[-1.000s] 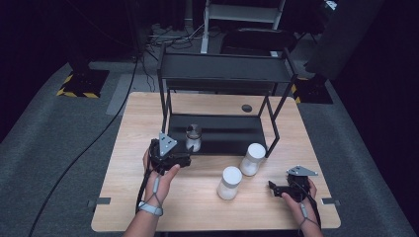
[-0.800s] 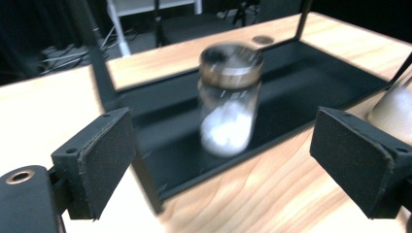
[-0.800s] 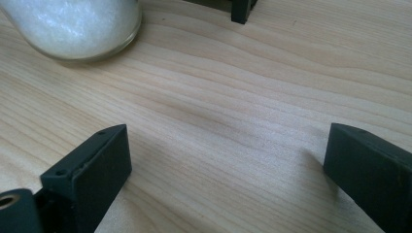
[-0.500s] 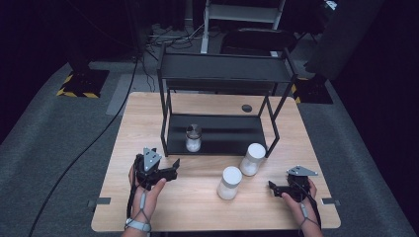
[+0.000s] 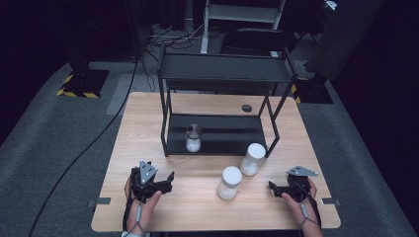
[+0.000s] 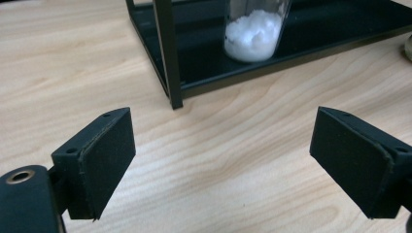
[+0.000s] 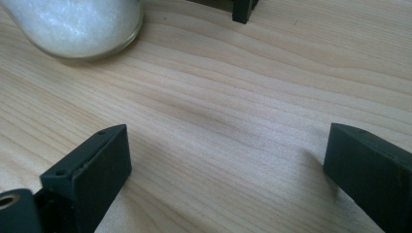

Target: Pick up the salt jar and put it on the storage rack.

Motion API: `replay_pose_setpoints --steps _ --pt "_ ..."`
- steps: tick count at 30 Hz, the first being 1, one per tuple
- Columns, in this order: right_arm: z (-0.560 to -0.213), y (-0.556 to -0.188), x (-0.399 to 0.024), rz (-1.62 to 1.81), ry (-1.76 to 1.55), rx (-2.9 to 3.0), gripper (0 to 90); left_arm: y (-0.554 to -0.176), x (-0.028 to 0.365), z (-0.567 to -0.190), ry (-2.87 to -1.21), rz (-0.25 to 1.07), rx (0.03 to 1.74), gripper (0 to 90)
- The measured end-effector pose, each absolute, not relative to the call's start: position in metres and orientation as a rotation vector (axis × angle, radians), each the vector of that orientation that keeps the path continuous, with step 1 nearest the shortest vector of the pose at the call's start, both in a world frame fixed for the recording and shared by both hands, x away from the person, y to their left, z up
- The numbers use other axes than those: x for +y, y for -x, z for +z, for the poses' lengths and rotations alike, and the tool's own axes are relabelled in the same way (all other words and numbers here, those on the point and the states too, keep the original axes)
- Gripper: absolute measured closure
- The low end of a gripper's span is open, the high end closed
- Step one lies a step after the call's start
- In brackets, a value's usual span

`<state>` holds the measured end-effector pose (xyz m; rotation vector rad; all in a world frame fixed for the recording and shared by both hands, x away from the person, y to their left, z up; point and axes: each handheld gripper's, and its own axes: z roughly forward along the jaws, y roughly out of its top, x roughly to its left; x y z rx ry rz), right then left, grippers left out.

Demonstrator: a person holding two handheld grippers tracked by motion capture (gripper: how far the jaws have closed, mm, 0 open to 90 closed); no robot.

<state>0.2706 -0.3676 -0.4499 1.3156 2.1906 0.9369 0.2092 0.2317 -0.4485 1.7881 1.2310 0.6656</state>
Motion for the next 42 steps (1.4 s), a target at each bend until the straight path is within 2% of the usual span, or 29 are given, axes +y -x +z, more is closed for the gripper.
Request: replay_pose_setpoints --steps 6,20,42 --pt "-0.45 -0.27 -0.368 0.94 -1.315 2.192 3.1 -0.21 0.237 -0.453 -1.819 0.65 1.237 8.9" --pt "-0.45 -0.27 -0.368 0.939 -1.316 2.191 3.1 -0.239 0.228 -0.45 -2.022 0.536 1.335 8.9" --pt "-0.45 -0.27 -0.368 0.939 -1.315 2.192 3.1 -0.239 0.228 -0.45 -2.016 0.533 1.343 7.5"
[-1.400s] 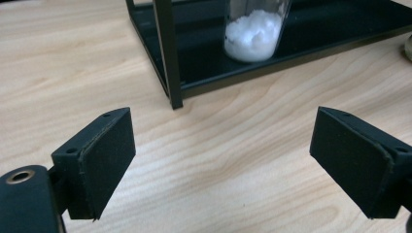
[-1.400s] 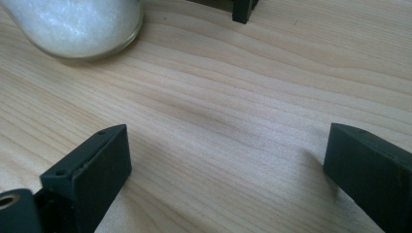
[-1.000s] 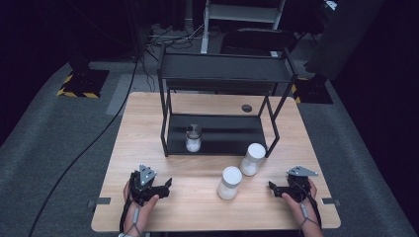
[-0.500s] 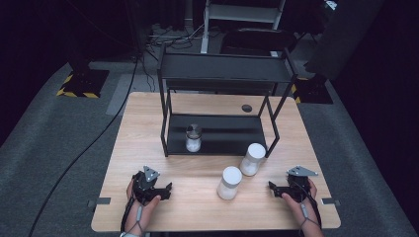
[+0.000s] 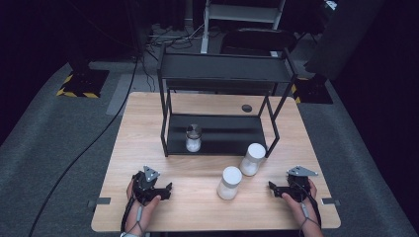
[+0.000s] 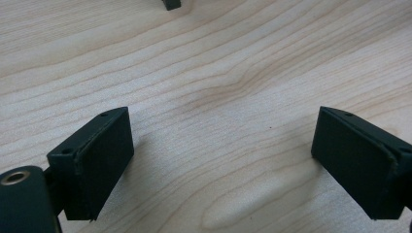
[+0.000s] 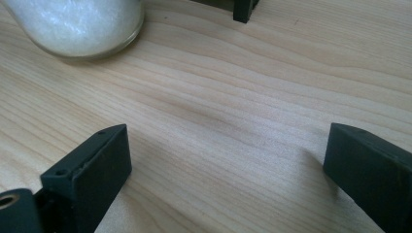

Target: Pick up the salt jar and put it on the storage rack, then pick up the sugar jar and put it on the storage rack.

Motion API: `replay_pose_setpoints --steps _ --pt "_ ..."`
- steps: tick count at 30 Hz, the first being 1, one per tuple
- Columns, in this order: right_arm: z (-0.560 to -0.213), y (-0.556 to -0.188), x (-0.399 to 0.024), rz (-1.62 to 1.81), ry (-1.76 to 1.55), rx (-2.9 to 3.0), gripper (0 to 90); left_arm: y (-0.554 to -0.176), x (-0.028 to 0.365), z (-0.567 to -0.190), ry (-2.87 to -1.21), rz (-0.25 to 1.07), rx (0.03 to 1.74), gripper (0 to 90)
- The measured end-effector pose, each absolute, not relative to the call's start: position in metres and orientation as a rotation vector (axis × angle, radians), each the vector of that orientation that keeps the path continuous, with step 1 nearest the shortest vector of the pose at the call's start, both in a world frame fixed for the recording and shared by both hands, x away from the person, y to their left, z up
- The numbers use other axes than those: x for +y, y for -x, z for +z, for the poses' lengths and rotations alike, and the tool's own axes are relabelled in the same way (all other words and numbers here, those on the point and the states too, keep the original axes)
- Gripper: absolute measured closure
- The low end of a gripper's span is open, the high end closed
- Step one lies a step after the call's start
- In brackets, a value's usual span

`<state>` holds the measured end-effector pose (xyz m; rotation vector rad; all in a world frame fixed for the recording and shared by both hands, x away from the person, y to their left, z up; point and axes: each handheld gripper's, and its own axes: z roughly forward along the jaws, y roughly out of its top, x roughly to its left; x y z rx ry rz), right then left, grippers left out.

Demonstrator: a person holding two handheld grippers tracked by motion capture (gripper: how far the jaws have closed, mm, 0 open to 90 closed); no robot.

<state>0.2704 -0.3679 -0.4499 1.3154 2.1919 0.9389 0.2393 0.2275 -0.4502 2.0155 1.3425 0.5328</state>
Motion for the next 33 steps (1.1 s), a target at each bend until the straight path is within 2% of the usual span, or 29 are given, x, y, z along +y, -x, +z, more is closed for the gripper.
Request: replay_pose_setpoints --steps 11,15,19,33 --pt "-0.45 -0.27 -0.368 0.939 -1.315 2.193 3.3 -0.239 0.227 -0.45 -2.015 0.534 1.345 7.5" --pt "-0.45 -0.269 -0.371 0.949 -1.306 2.19 7.3 -0.239 0.227 -0.45 -2.015 0.534 1.345 7.4" --pt "-0.454 -0.263 -0.38 1.032 -1.308 2.15 7.0 -0.239 0.227 -0.45 -2.014 0.534 1.345 7.4" --pt "-0.432 -0.245 -0.383 1.104 -1.248 2.076 7.0 -0.239 0.227 -0.45 -2.016 0.533 1.345 7.3"
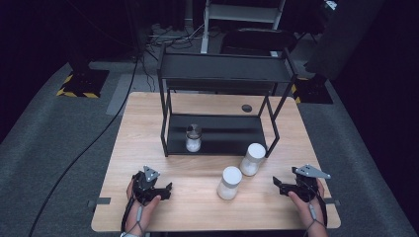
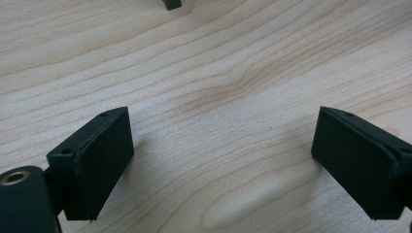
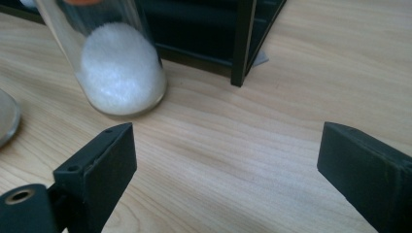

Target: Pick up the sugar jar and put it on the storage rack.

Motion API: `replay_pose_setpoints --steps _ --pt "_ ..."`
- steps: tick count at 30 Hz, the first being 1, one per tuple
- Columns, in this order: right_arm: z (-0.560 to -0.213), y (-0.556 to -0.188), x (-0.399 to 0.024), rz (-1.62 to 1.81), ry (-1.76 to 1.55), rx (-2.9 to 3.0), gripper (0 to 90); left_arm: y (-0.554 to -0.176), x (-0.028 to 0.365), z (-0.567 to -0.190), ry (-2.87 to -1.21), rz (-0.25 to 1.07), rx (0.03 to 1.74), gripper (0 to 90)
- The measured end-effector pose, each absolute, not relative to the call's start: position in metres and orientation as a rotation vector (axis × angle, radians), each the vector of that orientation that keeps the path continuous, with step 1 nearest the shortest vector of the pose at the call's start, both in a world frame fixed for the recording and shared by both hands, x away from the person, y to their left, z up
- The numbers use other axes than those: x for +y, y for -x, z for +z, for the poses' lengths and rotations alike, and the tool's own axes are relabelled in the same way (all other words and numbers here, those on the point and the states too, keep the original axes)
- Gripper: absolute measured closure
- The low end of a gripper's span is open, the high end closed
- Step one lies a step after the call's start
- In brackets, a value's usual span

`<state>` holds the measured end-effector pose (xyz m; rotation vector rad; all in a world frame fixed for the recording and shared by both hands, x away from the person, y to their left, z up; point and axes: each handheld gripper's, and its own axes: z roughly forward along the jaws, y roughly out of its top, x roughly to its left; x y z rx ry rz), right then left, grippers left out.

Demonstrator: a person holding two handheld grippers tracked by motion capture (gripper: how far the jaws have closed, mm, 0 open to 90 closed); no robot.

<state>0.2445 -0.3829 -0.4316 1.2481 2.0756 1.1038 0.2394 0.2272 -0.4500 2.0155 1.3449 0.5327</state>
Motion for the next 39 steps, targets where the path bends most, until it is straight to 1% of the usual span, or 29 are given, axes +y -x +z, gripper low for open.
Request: replay_pose_setpoints --steps 21,39 --pt "-0.407 -0.228 -0.38 1.186 -1.163 2.027 7.3 -0.241 0.227 -0.45 -2.022 0.53 1.345 5.8" --pt "-0.384 -0.225 -0.367 1.262 -1.102 2.031 7.5 -0.242 0.225 -0.449 -2.026 0.529 1.348 3.9"
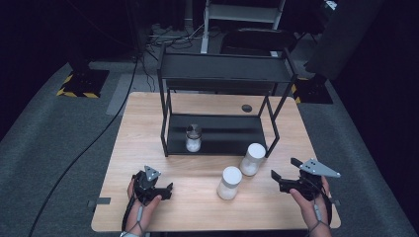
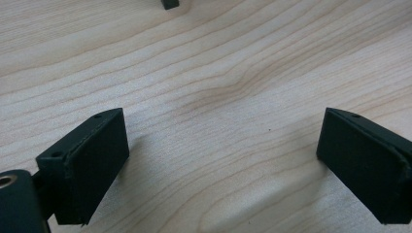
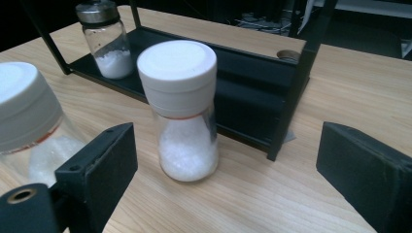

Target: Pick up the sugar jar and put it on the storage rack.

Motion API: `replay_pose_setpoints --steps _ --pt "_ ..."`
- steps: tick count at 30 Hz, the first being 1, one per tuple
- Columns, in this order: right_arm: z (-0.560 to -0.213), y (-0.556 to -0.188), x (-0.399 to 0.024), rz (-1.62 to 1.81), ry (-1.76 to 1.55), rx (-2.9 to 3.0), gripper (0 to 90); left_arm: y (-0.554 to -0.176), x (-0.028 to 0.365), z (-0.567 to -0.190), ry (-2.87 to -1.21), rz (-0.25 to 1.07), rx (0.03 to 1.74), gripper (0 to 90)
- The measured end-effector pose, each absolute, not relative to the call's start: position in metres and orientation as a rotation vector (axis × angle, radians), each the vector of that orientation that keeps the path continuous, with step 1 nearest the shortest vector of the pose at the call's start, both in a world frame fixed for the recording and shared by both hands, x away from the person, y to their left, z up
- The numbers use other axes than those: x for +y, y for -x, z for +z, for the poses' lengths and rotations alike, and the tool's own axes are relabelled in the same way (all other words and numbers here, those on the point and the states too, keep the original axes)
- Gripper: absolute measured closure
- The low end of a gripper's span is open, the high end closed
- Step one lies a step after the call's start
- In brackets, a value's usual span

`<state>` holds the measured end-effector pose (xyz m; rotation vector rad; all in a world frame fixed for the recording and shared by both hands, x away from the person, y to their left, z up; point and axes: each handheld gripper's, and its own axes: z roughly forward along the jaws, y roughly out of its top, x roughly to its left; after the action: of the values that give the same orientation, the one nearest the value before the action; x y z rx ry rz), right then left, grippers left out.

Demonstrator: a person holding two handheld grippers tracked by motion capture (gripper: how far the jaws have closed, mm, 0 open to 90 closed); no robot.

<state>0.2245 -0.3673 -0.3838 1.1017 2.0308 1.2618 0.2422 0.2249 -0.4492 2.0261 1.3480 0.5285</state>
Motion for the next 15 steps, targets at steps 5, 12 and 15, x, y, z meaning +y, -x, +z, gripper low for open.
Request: replay_pose_setpoints --steps 5,12,15 --pt "-0.376 -0.226 -0.361 1.277 -1.075 2.041 7.5 -0.242 0.225 -0.449 -2.027 0.529 1.347 3.8" --pt "-0.367 -0.23 -0.35 1.297 -1.04 2.062 7.5 -0.243 0.225 -0.449 -2.029 0.528 1.346 3.5" --pt "-0.365 -0.232 -0.345 1.309 -1.027 2.072 7.5 -0.243 0.225 -0.449 -2.028 0.528 1.346 3.5"
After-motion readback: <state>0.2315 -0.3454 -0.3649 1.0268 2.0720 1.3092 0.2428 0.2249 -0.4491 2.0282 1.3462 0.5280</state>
